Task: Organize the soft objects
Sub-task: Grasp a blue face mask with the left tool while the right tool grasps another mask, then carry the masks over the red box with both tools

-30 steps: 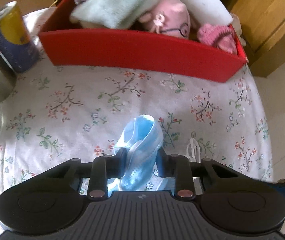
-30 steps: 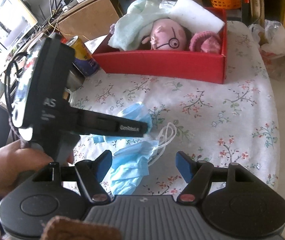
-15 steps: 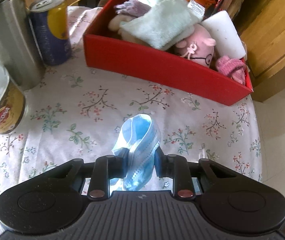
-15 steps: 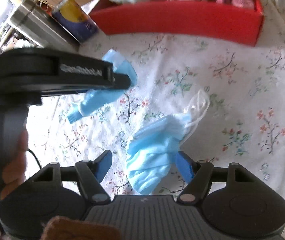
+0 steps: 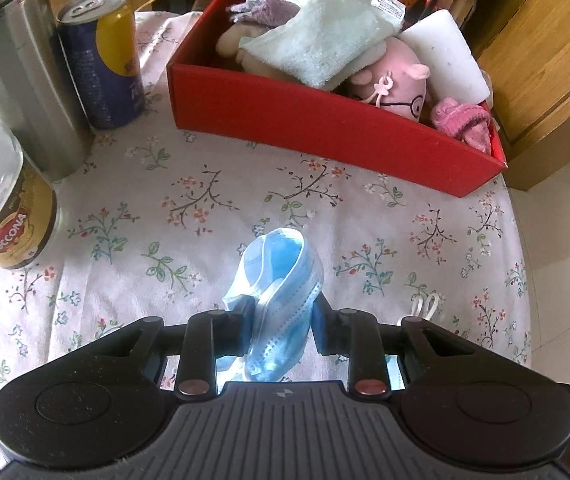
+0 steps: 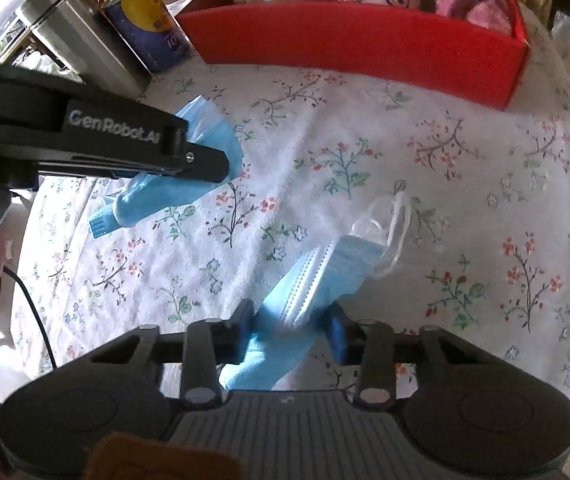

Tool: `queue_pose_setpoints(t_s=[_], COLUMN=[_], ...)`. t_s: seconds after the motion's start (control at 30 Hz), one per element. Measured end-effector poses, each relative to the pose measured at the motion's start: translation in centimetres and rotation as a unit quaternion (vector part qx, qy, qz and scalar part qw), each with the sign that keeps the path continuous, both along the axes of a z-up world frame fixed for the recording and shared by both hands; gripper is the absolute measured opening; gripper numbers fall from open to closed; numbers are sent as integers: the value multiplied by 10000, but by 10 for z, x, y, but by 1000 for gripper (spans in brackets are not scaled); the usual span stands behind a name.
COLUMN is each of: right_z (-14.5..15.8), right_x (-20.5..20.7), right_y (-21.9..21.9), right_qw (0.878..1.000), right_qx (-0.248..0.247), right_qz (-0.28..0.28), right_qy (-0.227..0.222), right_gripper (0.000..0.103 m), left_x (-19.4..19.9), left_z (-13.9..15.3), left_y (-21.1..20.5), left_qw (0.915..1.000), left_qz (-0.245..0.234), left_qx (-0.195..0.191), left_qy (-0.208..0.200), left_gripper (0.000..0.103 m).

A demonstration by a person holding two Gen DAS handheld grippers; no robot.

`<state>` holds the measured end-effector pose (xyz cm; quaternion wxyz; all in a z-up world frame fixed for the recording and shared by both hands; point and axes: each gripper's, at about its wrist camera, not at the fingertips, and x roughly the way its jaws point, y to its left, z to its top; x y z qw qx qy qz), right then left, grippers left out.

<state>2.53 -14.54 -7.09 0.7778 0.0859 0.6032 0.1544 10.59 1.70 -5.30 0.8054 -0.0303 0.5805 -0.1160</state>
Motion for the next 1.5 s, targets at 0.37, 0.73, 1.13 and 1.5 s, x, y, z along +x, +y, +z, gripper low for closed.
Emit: queue_pose_setpoints(t_s=[0.37,0.73,1.13,1.5], right_z=[30,51,77,109], right_x=[5,18,30,46], right_y=[-29,-45,-62,-75], right_qw=[9982,9950,9879,9779], right_qx=[165,112,149,149], right_qz=[-347,-635,-947,-1161], right_qy=[-450,-762,-1219,-1730], right_gripper=[6,6,6,6], left_x=[-3,-3,1,7], left_z=[3,4,28,59], left_y=[-2,-7,-2,-1], left_qw=[9999,9998,9991,9955], left_qz=[-63,-138,26,192], left_qx=[95,108,-98,-211], left_qy=[-44,-90,-417,-898], left_gripper=[30,30,30,30])
